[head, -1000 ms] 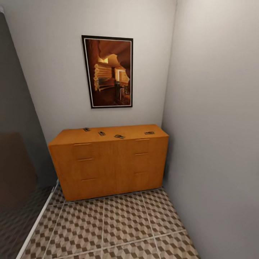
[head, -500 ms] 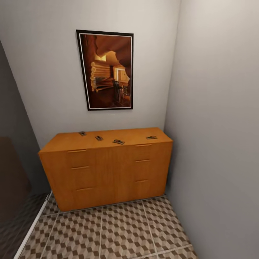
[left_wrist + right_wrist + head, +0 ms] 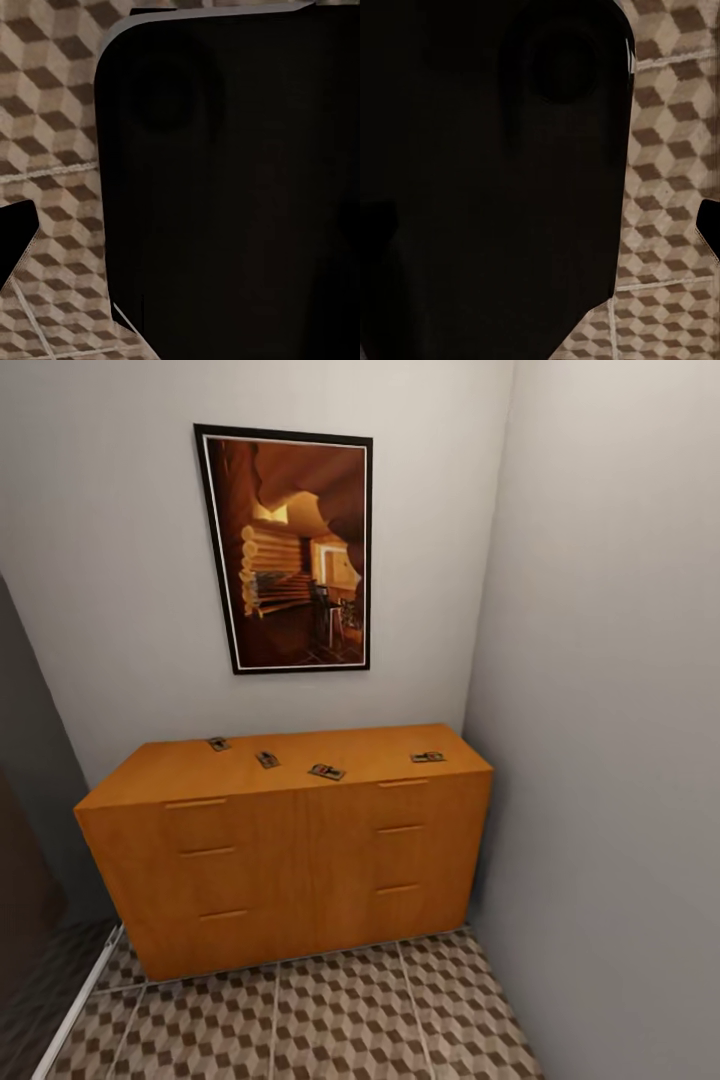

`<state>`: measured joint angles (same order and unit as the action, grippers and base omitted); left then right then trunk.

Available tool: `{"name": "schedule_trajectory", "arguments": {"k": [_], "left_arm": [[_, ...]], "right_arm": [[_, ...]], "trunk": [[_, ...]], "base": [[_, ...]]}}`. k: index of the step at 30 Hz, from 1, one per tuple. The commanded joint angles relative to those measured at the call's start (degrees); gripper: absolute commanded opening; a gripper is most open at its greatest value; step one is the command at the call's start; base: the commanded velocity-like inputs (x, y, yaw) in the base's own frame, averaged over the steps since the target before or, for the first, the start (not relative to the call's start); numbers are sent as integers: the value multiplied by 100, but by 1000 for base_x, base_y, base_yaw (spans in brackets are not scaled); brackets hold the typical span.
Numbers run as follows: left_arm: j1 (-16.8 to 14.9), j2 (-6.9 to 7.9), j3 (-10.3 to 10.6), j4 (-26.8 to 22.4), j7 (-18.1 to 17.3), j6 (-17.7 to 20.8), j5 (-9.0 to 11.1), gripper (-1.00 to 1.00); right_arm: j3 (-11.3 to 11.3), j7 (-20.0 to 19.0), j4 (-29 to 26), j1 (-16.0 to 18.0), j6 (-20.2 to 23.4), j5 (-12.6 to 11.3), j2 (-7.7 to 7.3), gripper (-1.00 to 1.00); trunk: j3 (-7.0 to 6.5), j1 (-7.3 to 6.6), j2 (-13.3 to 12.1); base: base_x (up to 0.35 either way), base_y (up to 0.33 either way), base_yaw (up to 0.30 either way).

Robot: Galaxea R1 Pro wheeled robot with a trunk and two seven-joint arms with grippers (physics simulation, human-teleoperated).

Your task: Take the four mousetraps from the cabinet in the bathroom and place them on the bathroom floor. Make sure all four end up on the same floor surface, and ensure that at least two of them are either under or directly next to the same bathroom sink.

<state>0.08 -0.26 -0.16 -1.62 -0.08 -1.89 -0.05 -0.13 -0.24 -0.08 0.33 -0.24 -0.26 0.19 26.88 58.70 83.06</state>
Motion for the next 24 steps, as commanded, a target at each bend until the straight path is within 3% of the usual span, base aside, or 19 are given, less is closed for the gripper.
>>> {"name": "schedule_trajectory", "arguments": {"k": [1, 24], "left_arm": [[1, 0, -2, -5, -1, -11, 1, 100], [1, 0, -2, -5, -1, -13, -1, 100]], "right_arm": [[0, -2, -1, 2, -3, -2, 0, 100], [37, -2, -1, 2, -3, 6, -2, 100]], "trunk": [[5, 3, 2], [5, 3, 2]], "base": [[302, 0, 0], [294, 0, 0]]}}
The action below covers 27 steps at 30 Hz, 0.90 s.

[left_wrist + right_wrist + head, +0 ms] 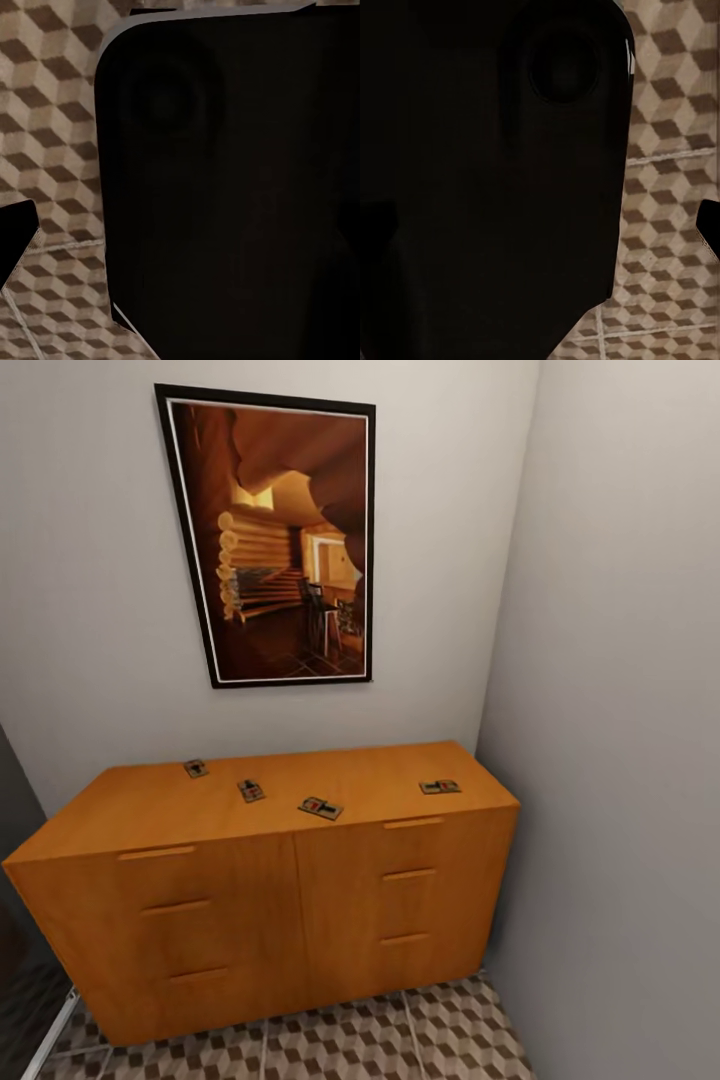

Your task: Take the four mousetraps from the cabinet in the bathroom and place them on the bathroom floor. Make sure all four end up on the same floor surface, and ensure that at least two of them are either under or directly next to the same bathroom sink.

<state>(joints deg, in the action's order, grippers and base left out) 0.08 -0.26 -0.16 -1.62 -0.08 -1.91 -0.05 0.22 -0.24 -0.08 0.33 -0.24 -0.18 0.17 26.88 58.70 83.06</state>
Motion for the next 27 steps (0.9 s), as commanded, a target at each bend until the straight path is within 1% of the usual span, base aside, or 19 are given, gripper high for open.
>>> {"name": "schedule_trajectory", "arguments": {"k": [1, 5, 9, 27], "left_arm": [[1, 0, -2, -5, -1, -11, -1, 100], [1, 0, -2, -5, -1, -15, -2, 100], [1, 0, -2, -5, -1, -18, -2, 100], [1, 0, -2, -5, -1, -20, 5, 100]], "right_arm": [[2, -2, -1, 2, -3, -2, 0, 100], [7, -2, -1, 2, -3, -1, 0, 100], [16, -2, -1, 2, -3, 0, 0, 100], [25, -2, -1, 2, -3, 23, 0, 100]], "trunk": [[5, 3, 2], [5, 3, 2], [5, 3, 2], [5, 3, 2]], "base": [[244, 0, 0], [196, 0, 0], [74, 0, 0], [5, 0, 0]]}}
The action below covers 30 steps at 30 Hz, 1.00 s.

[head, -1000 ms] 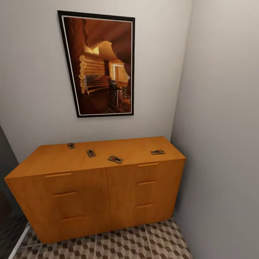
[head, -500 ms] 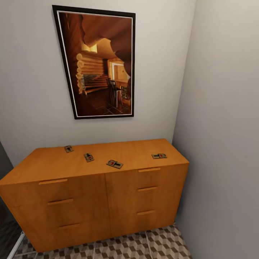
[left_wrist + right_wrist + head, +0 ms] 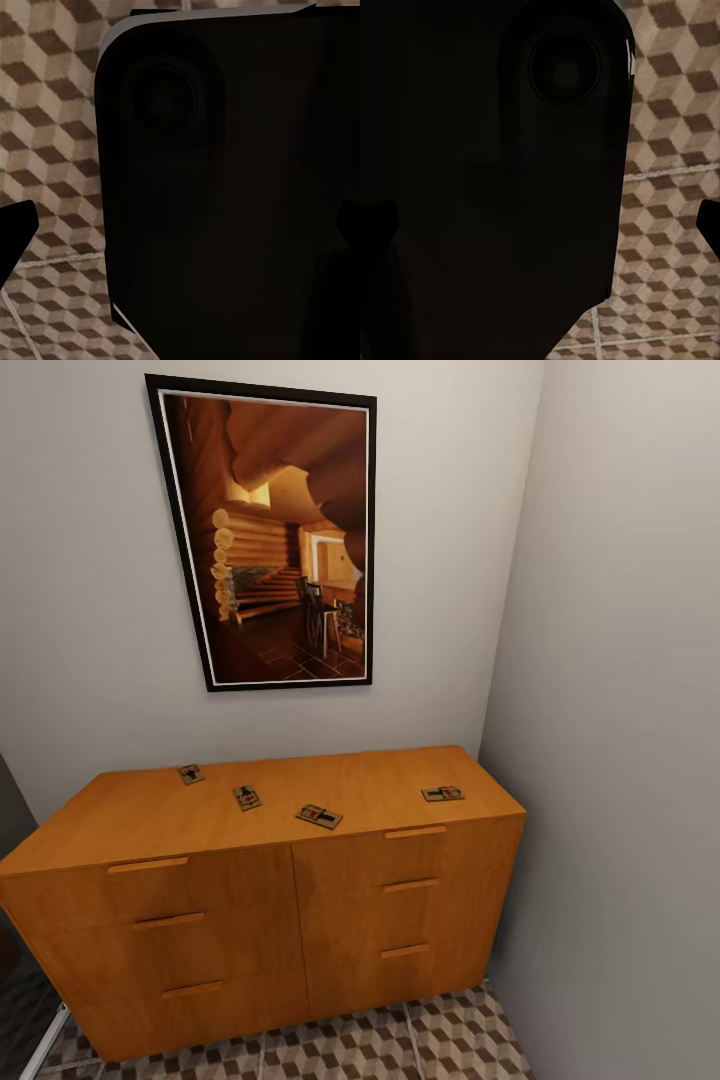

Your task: Take the four mousetraps from the cabinet in the bathroom and place them on the bathroom floor. Make sure all four end up on the same floor surface, and ensure that at least two of them are either under or directly next to the same bathroom sink.

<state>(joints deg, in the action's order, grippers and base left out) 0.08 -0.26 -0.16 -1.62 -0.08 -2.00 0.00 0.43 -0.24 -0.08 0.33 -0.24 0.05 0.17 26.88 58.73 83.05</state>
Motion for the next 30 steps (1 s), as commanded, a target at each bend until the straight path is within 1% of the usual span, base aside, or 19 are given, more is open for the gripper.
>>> {"name": "schedule_trajectory", "arguments": {"k": [1, 8, 24, 30], "left_arm": [[1, 0, -2, -5, -1, -11, 0, 100], [1, 0, -3, -5, -1, -11, 0, 100], [1, 0, -6, -5, -1, -11, 0, 100], [1, 0, -6, -5, -1, -11, 0, 100]], "right_arm": [[6, -2, -1, 2, -3, 2, 0, 100], [15, -2, -1, 2, -3, 8, 0, 100], [18, -2, -1, 2, -3, 8, 0, 100], [18, -2, -1, 2, -3, 10, -2, 100]], "trunk": [[5, 0, 3], [5, 0, 3], [5, 0, 3], [5, 0, 3]], "base": [[0, 0, 6], [0, 0, 86], [0, 0, 222], [0, 0, 104]]}}
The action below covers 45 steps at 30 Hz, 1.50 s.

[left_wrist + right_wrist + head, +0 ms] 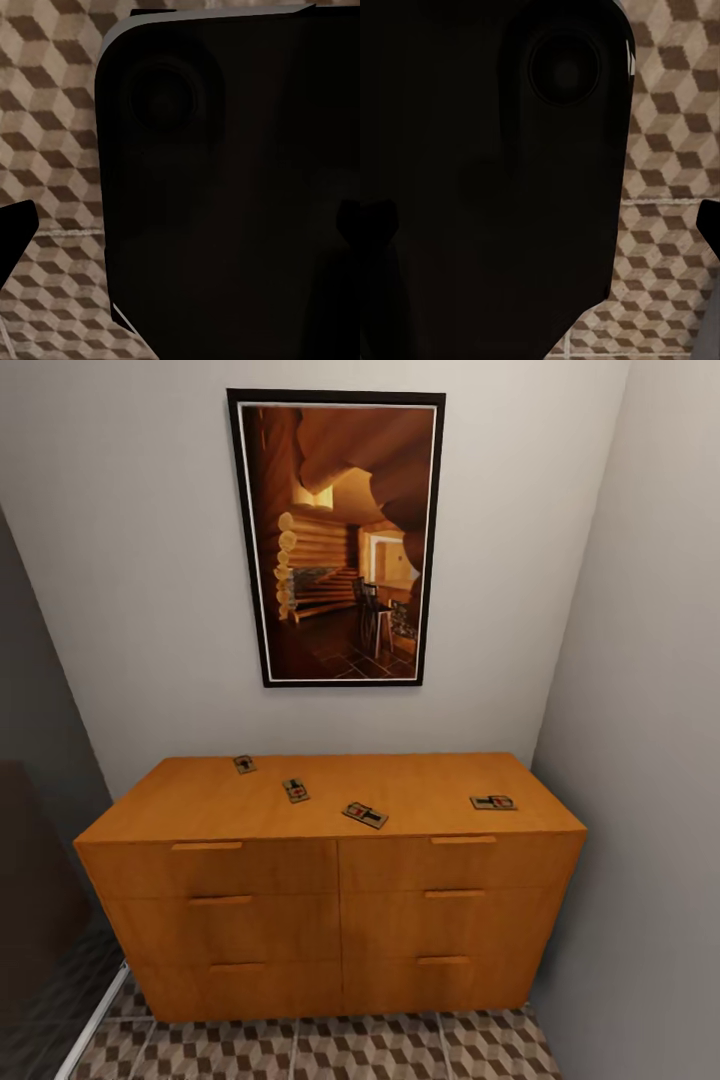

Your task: Take the four mousetraps from the cabinet in the bathroom and place them on the bathroom floor. Make sure all four end up on the same floor surface, and ensure that at least two of them are either under or directly next to the same bathroom sink.

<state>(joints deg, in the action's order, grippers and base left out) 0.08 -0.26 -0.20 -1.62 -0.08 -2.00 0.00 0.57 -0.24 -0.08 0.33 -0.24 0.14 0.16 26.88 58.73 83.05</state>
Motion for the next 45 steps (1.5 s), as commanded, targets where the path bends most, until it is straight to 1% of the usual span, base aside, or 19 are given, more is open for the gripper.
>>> {"name": "schedule_trajectory", "arguments": {"k": [1, 30, 35, 45], "left_arm": [[1, 0, -1, -5, -1, -11, 0, 100], [1, 0, -7, -5, -1, -11, 1, 100], [1, 0, -7, -5, -1, -11, 5, 100], [1, 0, -7, -5, 3, -11, 6, 100]], "right_arm": [[5, -2, -1, 2, -3, 2, -1, 100], [3, 1, -1, 2, -3, 4, 2, 100], [2, 5, -1, 2, -7, 4, 2, 100], [1, 6, -1, 2, -9, 4, 2, 100]], "trunk": [[5, 0, 2], [5, 0, 2], [5, 0, 2], [5, 0, 2]], "base": [[0, 0, 37], [0, 0, 10], [0, 0, 164], [0, 0, 250]]}}
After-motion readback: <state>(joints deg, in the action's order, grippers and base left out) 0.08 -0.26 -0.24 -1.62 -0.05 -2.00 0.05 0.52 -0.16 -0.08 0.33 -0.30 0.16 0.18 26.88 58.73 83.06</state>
